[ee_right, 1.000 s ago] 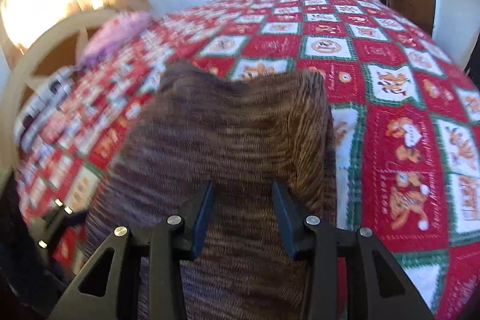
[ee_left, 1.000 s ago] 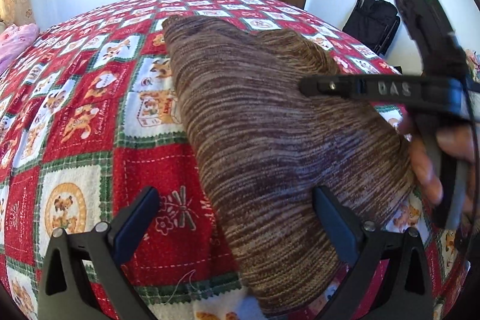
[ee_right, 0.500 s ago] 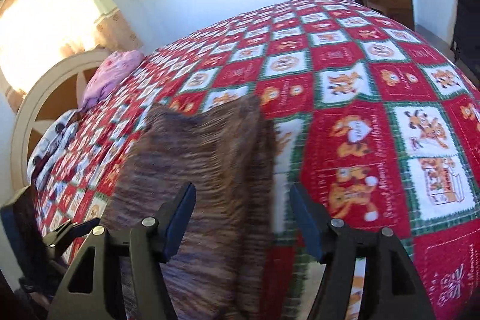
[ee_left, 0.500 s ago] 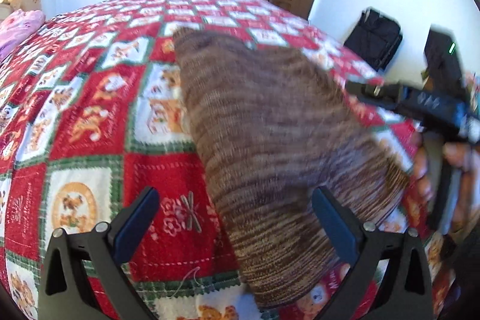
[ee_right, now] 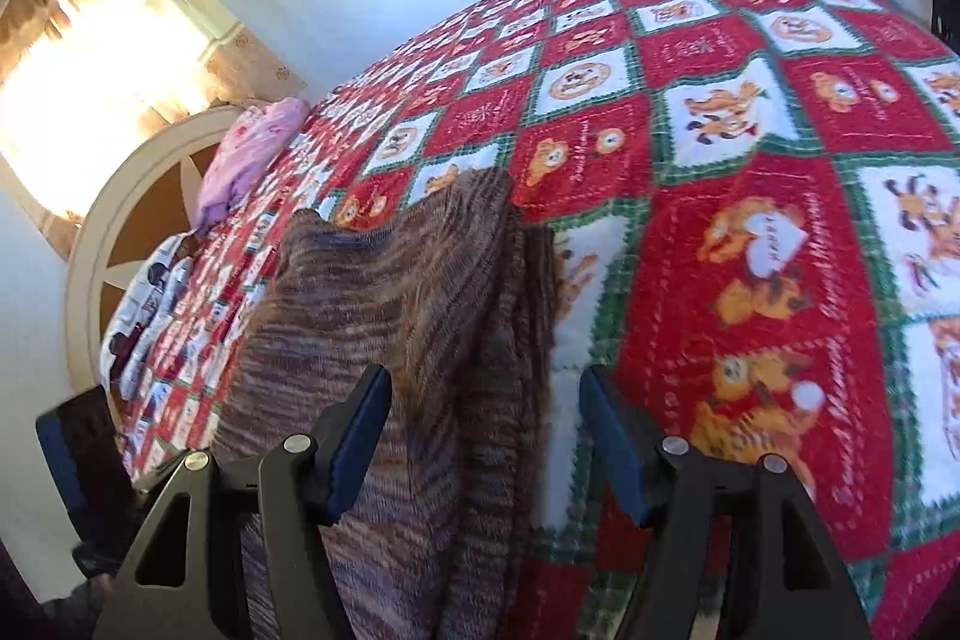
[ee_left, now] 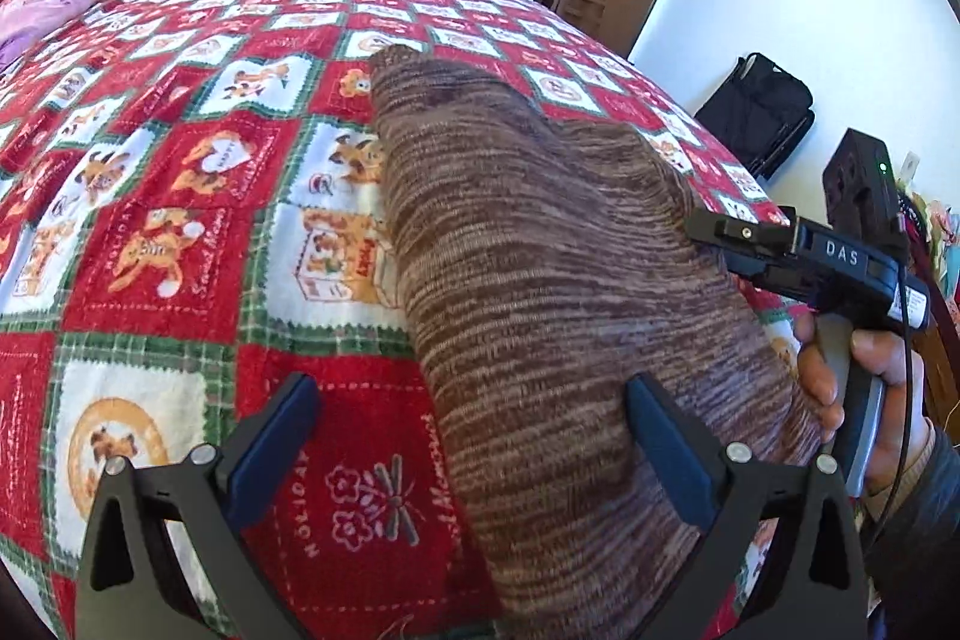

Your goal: Fold small clothes

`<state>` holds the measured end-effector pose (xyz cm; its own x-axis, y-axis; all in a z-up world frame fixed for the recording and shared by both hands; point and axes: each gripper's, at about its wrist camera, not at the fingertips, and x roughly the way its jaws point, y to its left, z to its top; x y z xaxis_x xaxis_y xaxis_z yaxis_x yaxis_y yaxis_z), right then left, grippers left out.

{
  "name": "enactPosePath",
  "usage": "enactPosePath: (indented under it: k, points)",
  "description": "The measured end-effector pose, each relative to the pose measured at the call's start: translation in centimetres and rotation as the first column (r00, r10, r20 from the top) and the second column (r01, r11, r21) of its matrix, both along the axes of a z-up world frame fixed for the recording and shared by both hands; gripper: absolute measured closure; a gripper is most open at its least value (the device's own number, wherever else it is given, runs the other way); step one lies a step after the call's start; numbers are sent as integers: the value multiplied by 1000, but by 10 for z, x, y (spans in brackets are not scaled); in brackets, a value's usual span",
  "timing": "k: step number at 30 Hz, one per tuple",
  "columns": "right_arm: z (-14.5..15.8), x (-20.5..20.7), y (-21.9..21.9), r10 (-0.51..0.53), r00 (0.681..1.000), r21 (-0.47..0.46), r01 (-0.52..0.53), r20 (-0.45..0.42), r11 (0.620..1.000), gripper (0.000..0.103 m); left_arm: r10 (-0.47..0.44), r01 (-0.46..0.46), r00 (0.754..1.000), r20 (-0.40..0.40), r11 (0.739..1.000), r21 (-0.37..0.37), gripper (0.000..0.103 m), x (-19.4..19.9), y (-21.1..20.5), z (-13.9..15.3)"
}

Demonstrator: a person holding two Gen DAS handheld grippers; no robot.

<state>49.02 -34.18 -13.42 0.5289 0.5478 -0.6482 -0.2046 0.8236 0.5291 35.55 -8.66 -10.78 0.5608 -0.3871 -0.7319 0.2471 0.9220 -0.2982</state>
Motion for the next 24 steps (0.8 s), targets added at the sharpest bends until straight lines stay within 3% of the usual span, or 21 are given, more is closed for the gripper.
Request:
enactPosePath:
  k: [5, 7, 8, 9, 12, 15, 18, 24]
  points:
    - [-3, 14, 21, 48, 999, -18, -48, -4, 999, 37, -17, 17, 1000, -1, 1000, -3, 0, 9, -8, -1]
    - [-4, 17, 23, 47, 999, -23, -48, -9, 999, 55, -27, 27, 1000, -5, 1000, -4, 3, 13, -10, -1]
    - [-5, 18, 24, 60, 998, 2, -60, -18, 998, 73, -39, 39, 999, 1, 999, -7, 14, 12, -12, 0]
    - [-5, 16, 23, 59, 998, 10, -59, -14, 998, 75, -59, 59, 998, 5, 998, -17, 32, 11, -13, 1]
    - [0, 8, 27, 63, 998, -2, -63, 14, 998, 77, -82, 82, 996, 26, 996, -20, 60, 6, -14, 5]
    - [9, 1, 32, 52, 998, 2, -52, 41, 999, 78, -90, 90, 995, 42, 996, -18, 70, 0, -11, 12]
    - [18, -4, 37, 46, 997, 20, -48, 61, 999, 79, -89, 91, 995, 47, 995, -41, 74, -4, -4, 22]
    - [34, -16, 58, 72, 993, 56, -77, 90, 995, 79, -72, 73, 994, 83, 997, -10, 75, -20, 6, 41]
